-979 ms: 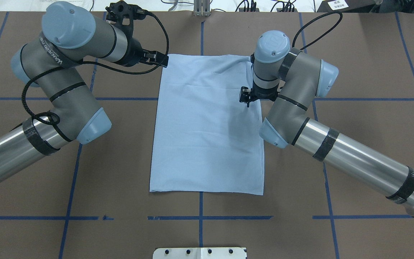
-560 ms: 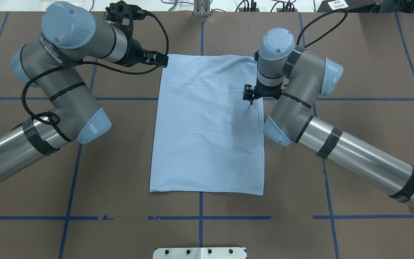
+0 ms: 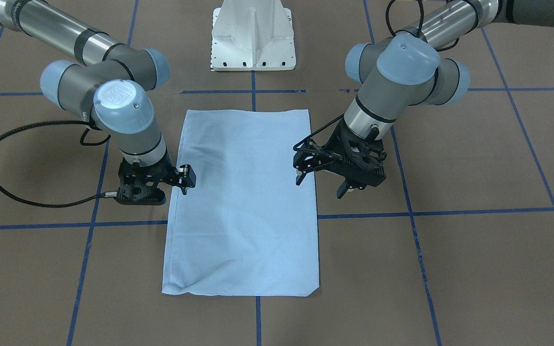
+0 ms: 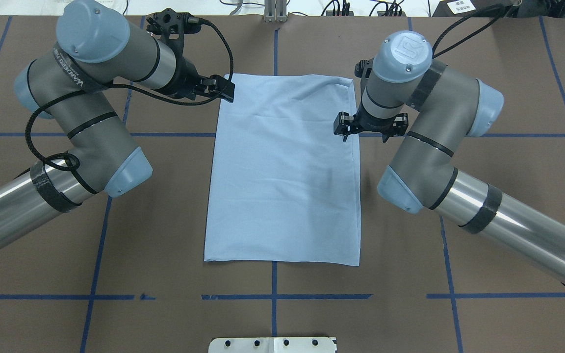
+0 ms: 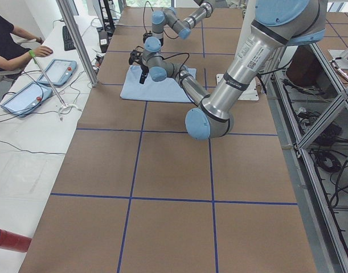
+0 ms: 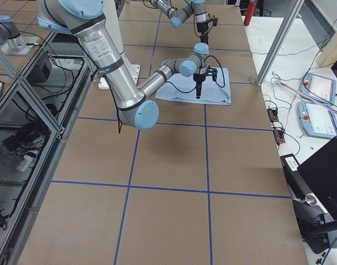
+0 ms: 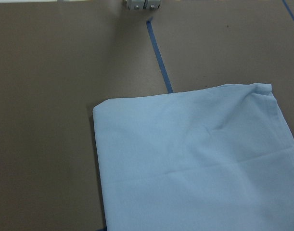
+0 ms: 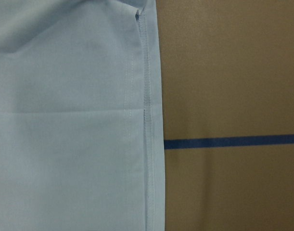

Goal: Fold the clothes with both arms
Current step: 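Raise both grippers off the shirt and move them apart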

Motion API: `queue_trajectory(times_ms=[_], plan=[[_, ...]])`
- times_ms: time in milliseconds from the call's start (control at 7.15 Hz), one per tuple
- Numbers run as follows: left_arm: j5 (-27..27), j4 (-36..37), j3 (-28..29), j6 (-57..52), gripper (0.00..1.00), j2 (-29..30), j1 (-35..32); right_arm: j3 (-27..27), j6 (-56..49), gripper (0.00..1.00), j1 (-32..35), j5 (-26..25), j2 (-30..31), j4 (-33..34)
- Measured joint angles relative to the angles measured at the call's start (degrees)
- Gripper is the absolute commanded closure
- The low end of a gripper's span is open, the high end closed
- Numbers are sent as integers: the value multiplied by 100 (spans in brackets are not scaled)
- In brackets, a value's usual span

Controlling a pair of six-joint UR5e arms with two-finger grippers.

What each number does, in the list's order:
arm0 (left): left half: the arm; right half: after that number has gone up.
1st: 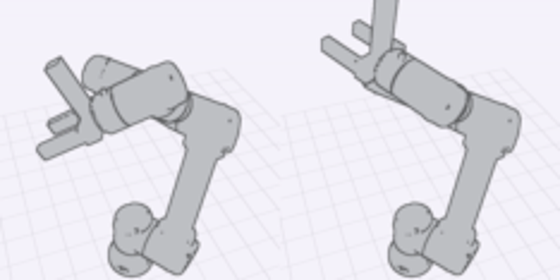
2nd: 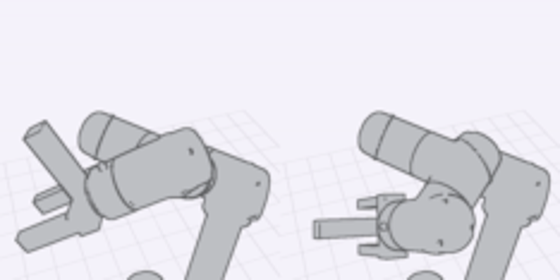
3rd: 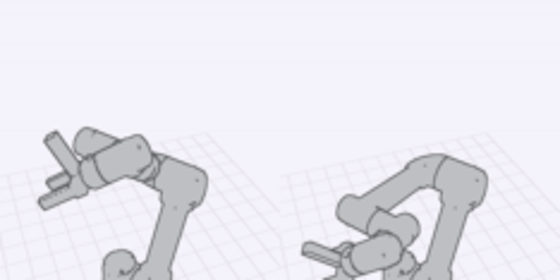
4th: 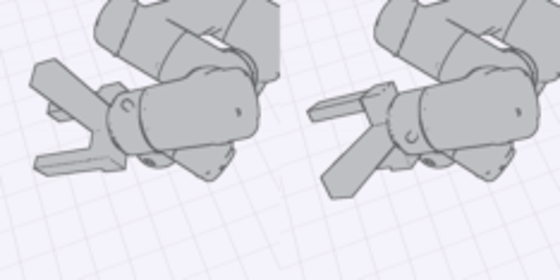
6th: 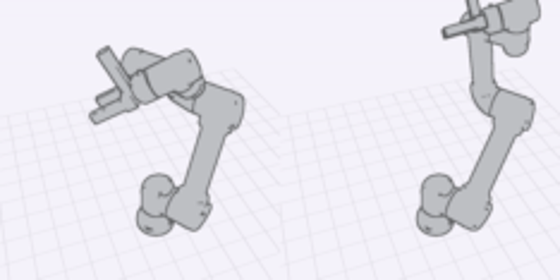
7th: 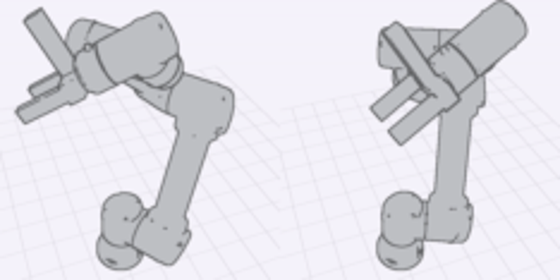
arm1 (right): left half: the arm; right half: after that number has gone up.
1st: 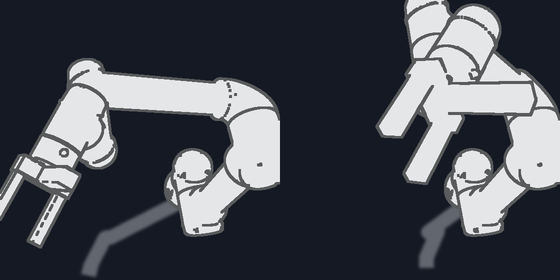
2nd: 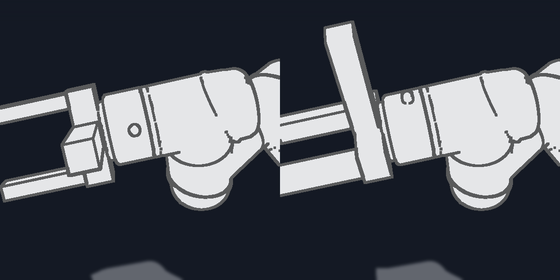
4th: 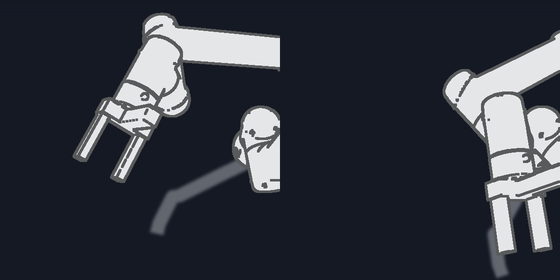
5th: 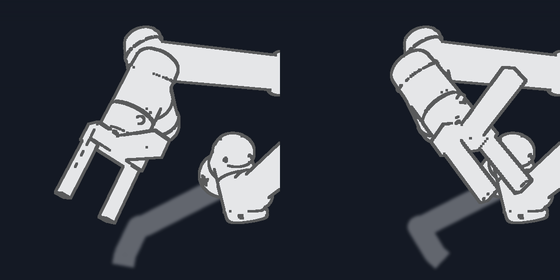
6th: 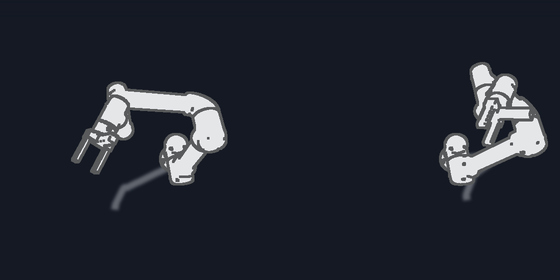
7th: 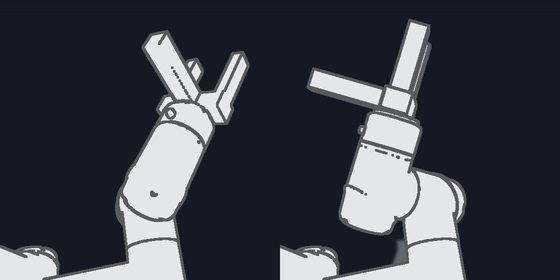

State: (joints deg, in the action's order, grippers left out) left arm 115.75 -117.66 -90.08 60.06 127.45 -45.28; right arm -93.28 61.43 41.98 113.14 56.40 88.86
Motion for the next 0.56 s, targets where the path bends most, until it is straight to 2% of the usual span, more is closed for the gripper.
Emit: queue_trajectory(times_ms=[280,420,560], plan=[[150,22,-220,798,0,-235,181,-727,384,0,-90,-17,328,7],[57,119,-374,1117,0,-370,366,-1059,616,0,-166,-42,501,-7],[-253,493,-660,1448,0,-462,690,-1460,758,0,-243,-51,744,-12]])
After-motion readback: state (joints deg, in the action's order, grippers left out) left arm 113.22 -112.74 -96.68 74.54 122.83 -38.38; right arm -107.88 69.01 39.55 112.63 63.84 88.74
